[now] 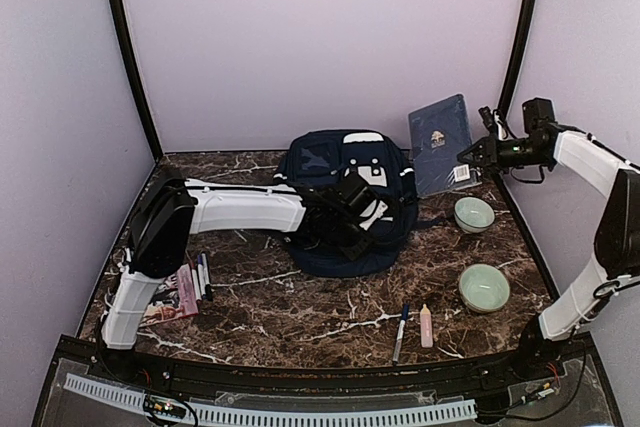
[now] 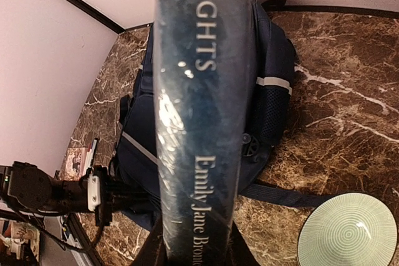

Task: Pack the student bag
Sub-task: Pick up the largest pocket of the bag from the student bag, then place the book in the largest pocket of the bag.

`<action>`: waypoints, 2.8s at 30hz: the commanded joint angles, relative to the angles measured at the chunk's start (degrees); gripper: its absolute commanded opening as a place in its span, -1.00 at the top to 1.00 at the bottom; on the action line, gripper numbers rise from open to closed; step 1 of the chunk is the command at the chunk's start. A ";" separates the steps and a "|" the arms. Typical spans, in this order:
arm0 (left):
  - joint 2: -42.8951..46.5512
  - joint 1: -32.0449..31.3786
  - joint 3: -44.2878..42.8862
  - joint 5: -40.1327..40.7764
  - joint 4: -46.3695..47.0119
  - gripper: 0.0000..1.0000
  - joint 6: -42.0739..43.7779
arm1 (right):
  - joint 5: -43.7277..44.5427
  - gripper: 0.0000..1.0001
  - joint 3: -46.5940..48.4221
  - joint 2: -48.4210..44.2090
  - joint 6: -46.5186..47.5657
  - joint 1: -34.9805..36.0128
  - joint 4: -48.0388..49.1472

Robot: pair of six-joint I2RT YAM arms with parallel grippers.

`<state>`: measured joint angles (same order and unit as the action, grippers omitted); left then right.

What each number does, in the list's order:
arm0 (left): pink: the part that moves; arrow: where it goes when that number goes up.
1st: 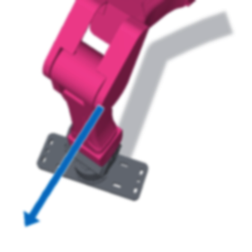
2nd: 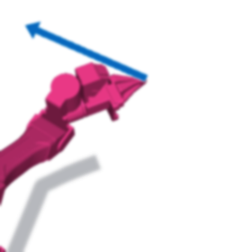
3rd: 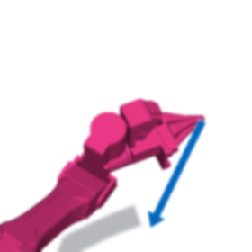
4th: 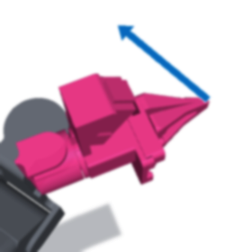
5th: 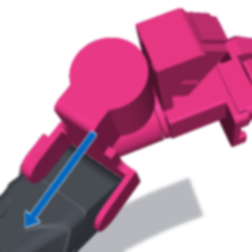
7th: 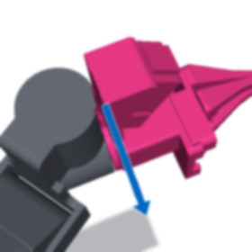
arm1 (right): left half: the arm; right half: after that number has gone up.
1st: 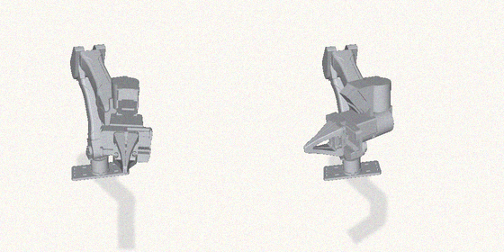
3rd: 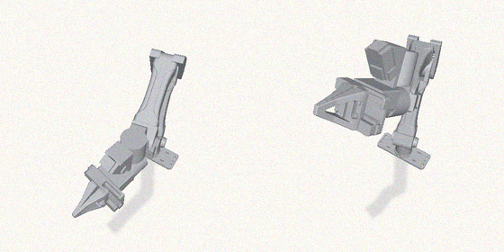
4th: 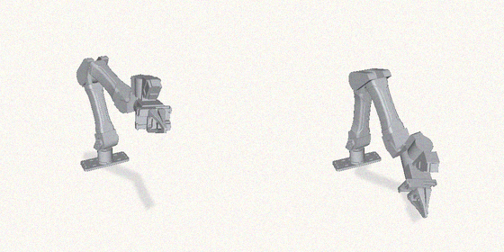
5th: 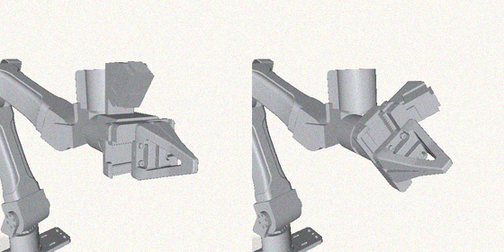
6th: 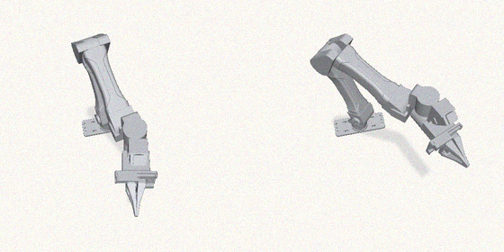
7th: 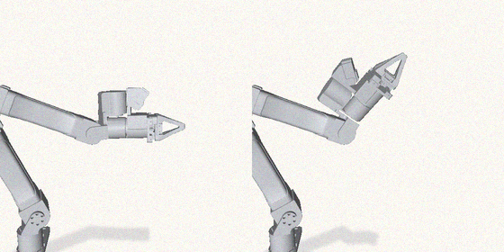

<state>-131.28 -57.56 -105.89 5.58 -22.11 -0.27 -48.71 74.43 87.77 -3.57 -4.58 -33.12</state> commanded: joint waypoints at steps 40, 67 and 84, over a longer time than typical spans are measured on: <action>18.51 5.36 5.88 2.61 2.59 1.00 -14.86 | 8.05 1.00 26.58 11.72 2.25 12.98 -7.31; 23.23 8.91 2.63 5.56 3.17 1.00 -12.87 | -15.41 1.00 -5.56 0.51 12.20 21.73 -22.50; 30.99 8.87 11.31 -1.90 12.64 1.00 -13.21 | -23.07 1.00 -1.13 13.77 -0.08 31.44 -6.37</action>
<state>-107.55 -48.99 -94.85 4.10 -17.04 -14.35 -63.20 71.46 101.36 2.66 24.75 -50.37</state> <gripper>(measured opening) 0.060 0.197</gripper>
